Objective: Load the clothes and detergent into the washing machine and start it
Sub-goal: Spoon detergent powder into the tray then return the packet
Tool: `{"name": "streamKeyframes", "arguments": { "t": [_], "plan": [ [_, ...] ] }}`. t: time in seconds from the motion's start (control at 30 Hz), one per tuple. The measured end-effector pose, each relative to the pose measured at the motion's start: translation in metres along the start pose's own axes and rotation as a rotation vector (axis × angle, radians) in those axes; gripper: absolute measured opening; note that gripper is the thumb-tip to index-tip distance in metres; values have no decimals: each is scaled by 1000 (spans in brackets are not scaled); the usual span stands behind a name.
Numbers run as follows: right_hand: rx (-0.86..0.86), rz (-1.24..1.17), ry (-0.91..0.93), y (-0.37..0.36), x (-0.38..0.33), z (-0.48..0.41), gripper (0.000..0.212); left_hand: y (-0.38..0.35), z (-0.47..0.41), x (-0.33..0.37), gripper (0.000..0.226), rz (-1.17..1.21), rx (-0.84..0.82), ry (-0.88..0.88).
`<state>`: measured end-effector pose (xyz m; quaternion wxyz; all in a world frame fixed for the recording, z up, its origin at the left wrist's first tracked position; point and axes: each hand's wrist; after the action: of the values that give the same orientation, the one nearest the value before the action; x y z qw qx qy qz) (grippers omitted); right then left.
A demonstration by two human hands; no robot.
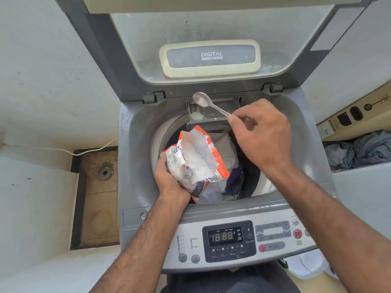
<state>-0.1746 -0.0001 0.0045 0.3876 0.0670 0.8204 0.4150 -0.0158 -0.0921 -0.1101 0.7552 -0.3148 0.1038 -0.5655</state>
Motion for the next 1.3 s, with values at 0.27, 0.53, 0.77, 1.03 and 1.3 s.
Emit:
{"name": "streamKeyframes", "arguments": {
  "t": [0.27,0.53,0.77,1.03,1.3],
  "plan": [
    [-254,63,34,26,-32,38,12,5,-13,1,66,-18,-20,-27],
    [-354,227,-71,-11,-43,53,19,-2,-2,1,59,-29,-19,-59],
    [-294,-28,-372,-2,-31,50,13,0,-6,-1,61,-51,8,-64],
    [-244,-293,-497,17,-17,48,16,1,-7,0,57,-56,42,-65],
    [-239,-327,-496,31,-9,41,13,-5,-1,-1,52,-42,30,-64]
  ]
}}
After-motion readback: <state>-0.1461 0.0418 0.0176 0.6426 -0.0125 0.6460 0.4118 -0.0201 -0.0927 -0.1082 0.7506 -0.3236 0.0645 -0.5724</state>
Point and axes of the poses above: each hand's wrist, its own z-axis away from the middle knuckle, its own y-axis out of the back of the hand, x = y × z, and after that the axes turned 6 degrees about y, right-handed
